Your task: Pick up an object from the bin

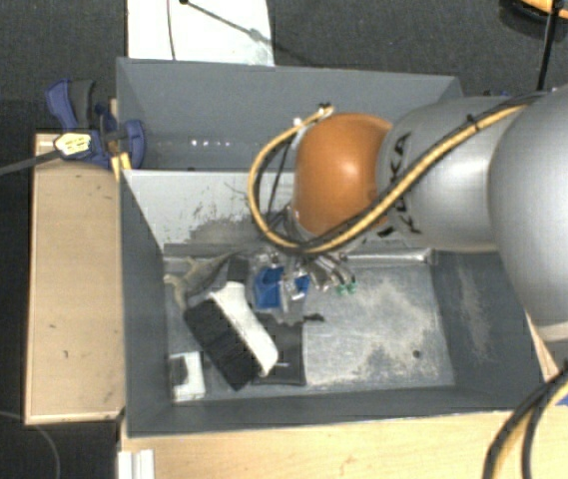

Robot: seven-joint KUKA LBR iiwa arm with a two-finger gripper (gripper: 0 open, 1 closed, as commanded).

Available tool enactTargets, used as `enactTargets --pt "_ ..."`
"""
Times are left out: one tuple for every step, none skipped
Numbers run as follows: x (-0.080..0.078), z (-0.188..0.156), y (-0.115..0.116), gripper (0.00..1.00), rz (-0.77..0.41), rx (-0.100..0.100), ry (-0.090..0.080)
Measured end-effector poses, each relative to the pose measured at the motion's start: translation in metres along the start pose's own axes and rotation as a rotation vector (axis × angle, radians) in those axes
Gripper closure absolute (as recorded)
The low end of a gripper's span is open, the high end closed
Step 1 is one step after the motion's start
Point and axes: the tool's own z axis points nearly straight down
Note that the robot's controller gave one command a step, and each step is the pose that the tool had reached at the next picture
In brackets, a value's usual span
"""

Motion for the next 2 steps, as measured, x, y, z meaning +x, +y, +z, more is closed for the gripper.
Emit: enactTargets --pt "0.002 -0.056 0.000 1.00 -0.004 0.000 0.002" --pt "0.006 -0.111 0.002 1.00 -0.004 0.000 0.000"
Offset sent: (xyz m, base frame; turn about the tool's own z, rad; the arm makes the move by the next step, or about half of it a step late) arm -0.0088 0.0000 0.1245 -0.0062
